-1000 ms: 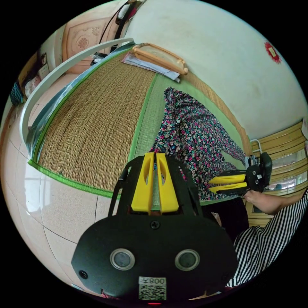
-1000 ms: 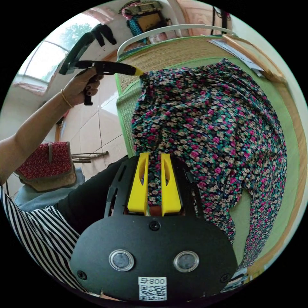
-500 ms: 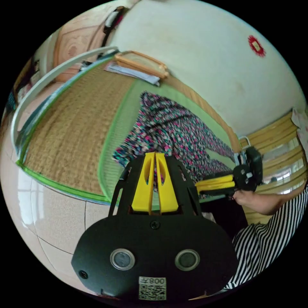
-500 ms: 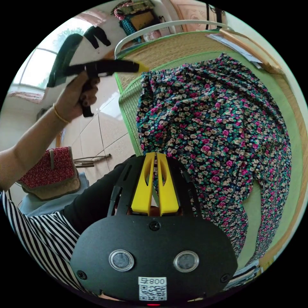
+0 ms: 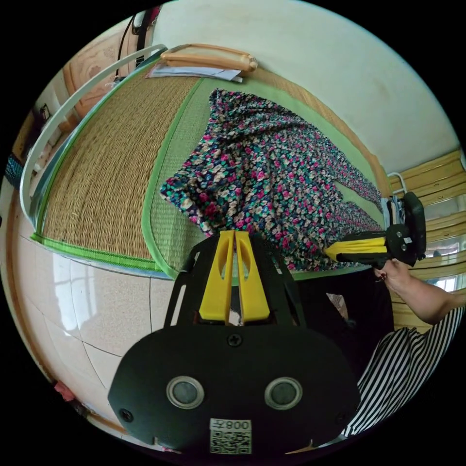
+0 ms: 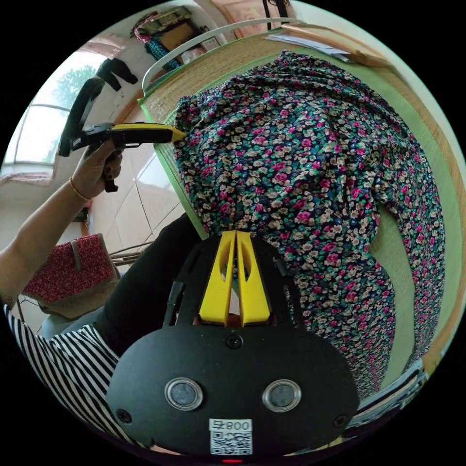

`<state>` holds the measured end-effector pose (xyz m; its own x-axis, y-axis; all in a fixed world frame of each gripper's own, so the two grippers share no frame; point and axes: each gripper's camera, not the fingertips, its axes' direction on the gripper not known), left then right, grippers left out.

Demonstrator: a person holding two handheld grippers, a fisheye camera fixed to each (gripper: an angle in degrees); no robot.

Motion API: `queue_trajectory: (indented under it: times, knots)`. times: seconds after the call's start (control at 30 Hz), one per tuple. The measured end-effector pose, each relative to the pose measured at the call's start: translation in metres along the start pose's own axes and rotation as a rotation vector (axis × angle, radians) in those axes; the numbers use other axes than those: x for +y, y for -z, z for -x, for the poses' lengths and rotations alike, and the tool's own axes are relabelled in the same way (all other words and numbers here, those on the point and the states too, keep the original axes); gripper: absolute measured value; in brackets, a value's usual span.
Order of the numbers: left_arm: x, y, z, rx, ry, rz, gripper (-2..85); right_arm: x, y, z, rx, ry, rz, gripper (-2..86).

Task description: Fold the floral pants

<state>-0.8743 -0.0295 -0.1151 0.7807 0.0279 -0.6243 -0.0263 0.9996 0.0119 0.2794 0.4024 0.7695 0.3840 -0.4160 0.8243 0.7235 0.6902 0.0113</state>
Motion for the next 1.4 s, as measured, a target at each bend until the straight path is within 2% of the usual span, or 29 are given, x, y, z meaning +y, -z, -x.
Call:
queue_trajectory:
  times: [0.1, 0.2, 0.33, 0.47, 0.73, 0.87, 1.0, 1.07, 1.2, 1.3, 1.4]
  knots:
    - [-0.014, -0.027, -0.007, -0.015, -0.03, 0.027, 0.1, 0.025, 0.023, -0.004, -0.003, -0.043, -0.068, 0.2]
    - [-0.027, -0.069, -0.004, -0.074, -0.041, 0.129, 0.1, 0.061, 0.038, -0.019, 0.039, -0.113, -0.086, 0.2]
    - [-0.048, -0.098, 0.009, -0.018, 0.001, 0.065, 0.2, 0.113, 0.041, -0.051, 0.015, -0.259, -0.071, 0.2]
    - [-0.09, -0.139, 0.002, 0.032, -0.058, 0.022, 0.2, 0.133, 0.06, -0.064, -0.025, -0.322, -0.147, 0.2]
    - [-0.218, -0.23, 0.028, -0.029, -0.023, -0.054, 0.2, 0.06, 0.124, -0.061, 0.01, -0.212, -0.277, 0.2]
    - [-0.284, -0.287, 0.063, -0.098, 0.024, -0.07, 0.2, 0.02, 0.128, -0.057, 0.064, -0.155, -0.232, 0.2]
    - [-0.329, -0.344, 0.097, -0.166, 0.069, -0.062, 0.1, 0.004, 0.097, -0.047, 0.099, -0.129, -0.074, 0.0]
    - [-0.356, -0.385, 0.122, -0.224, 0.095, -0.016, 0.1, 0.016, 0.102, -0.038, 0.102, -0.114, -0.121, 0.0]
    - [-0.381, -0.432, 0.15, -0.205, 0.092, -0.049, 0.2, 0.036, 0.112, -0.024, 0.032, -0.112, -0.149, 0.1]
    - [-0.391, -0.468, 0.16, -0.172, 0.066, -0.067, 0.1, 0.048, 0.13, -0.008, 0.053, -0.123, -0.204, 0.2]
    - [-0.39, -0.506, 0.159, -0.057, 0.009, -0.112, 0.1, 0.074, 0.15, 0.003, 0.032, -0.151, -0.27, 0.3]
